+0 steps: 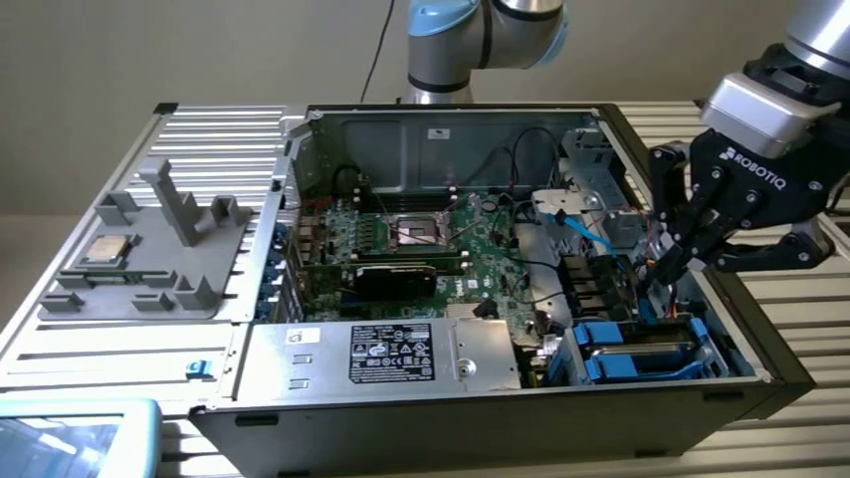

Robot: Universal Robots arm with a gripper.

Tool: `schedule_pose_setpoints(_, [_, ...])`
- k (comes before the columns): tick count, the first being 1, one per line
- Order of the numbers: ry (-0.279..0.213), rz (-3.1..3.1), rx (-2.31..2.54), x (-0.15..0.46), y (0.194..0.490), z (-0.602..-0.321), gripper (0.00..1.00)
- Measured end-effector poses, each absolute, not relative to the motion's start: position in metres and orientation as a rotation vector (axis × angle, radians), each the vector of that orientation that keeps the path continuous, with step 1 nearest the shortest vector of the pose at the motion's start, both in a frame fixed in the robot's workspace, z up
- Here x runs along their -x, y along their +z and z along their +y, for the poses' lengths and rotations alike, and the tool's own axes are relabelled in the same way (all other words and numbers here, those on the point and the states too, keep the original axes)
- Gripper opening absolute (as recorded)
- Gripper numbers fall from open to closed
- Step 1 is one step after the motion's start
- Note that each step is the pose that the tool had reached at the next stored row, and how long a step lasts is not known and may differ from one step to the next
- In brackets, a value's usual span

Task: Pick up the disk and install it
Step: 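Insert the second disk wire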

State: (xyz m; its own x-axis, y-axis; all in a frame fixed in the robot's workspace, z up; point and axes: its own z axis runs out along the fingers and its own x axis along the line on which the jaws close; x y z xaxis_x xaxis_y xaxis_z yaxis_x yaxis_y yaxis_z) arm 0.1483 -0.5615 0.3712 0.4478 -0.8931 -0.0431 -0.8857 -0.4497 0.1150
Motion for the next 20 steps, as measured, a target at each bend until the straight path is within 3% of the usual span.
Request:
schedule_pose_setpoints(15, [-0.191,-1.319,-2.812,-0.1483,0.3712,-0.5615,0.11])
schedule_pose_setpoints(20, [-0.17,-1.277,-2.867,-0.1482,0.3714,-0.5617,0.11])
